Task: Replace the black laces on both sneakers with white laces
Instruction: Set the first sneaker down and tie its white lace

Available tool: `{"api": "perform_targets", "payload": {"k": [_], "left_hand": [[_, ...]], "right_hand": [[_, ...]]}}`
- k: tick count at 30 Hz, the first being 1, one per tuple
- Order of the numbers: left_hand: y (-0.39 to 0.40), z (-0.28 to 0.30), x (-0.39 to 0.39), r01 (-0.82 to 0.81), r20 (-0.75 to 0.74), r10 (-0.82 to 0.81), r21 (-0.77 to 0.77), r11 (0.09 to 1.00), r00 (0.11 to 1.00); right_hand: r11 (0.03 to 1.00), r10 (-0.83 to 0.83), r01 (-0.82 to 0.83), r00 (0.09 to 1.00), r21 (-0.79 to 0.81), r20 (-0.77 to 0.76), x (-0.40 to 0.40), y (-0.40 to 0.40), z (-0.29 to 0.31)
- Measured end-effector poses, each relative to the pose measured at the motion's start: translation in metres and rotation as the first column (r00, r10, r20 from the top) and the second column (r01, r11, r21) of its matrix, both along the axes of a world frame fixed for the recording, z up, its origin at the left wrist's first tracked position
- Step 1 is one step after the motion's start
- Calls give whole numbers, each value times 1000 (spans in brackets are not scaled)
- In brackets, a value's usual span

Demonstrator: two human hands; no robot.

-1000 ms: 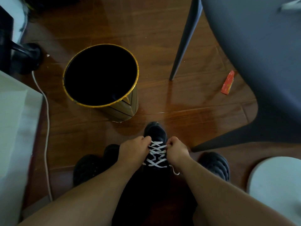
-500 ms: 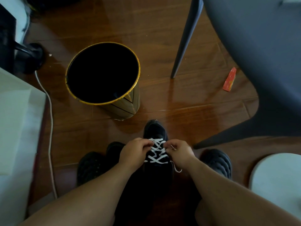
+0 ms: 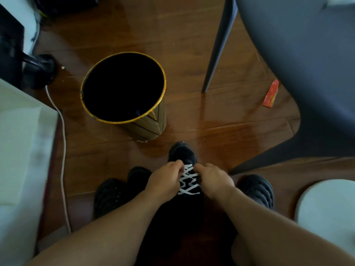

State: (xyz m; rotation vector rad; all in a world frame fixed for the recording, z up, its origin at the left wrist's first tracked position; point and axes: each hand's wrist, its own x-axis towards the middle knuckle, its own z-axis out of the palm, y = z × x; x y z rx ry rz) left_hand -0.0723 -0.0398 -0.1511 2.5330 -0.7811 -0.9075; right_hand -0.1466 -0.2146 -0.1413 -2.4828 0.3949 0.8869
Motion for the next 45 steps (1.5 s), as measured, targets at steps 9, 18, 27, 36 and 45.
{"api": "perform_targets", "payload": {"k": [9, 18, 27, 36, 45], "left_hand": [[7, 3, -5, -127, 91, 121, 63, 990, 988], [3, -27, -15, -645, -214, 691, 251, 722, 690], [11, -17, -9, -519, -115, 538, 161, 840, 835], [26, -7, -21, -599, -355, 545, -55, 799, 760], [-5, 10, -15, -126, 113, 102, 233, 964, 988]], "right_hand": [[992, -125, 124, 992, -29, -22, -4, 14, 9], [715, -673, 675, 735, 182, -83, 1, 26, -14], [771, -623, 615, 782, 167, -7, 0, 20, -19], [670, -661, 638, 745, 380, -86, -7, 19, -13], [1000, 15, -14, 998, -10, 61, 9, 27, 3]]}}
